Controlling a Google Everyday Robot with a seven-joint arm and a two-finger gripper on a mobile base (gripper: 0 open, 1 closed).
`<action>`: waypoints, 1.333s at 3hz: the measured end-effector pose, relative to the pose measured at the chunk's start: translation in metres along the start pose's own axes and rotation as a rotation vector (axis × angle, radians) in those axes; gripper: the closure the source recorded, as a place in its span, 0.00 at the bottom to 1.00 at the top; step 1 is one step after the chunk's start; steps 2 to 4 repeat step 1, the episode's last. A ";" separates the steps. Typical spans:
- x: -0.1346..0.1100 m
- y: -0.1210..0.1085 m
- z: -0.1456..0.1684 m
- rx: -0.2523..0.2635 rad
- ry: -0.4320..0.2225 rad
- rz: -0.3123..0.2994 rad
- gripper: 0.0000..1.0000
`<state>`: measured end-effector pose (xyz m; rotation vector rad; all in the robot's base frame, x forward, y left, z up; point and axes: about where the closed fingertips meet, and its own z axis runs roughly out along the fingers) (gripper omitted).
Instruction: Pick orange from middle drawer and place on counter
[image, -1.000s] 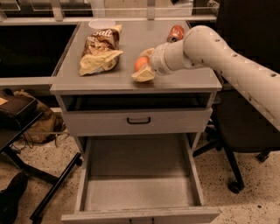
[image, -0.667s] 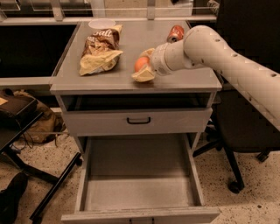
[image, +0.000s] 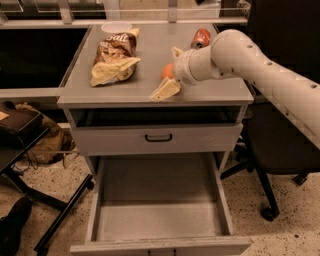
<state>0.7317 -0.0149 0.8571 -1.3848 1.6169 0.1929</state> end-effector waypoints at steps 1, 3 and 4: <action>0.000 0.000 0.000 0.000 0.000 0.000 0.00; 0.000 0.000 0.000 0.000 0.000 0.000 0.00; 0.000 0.000 0.000 0.000 0.000 0.000 0.00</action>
Offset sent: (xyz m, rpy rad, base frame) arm 0.0000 0.0000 0.0000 0.0000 0.0000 0.0000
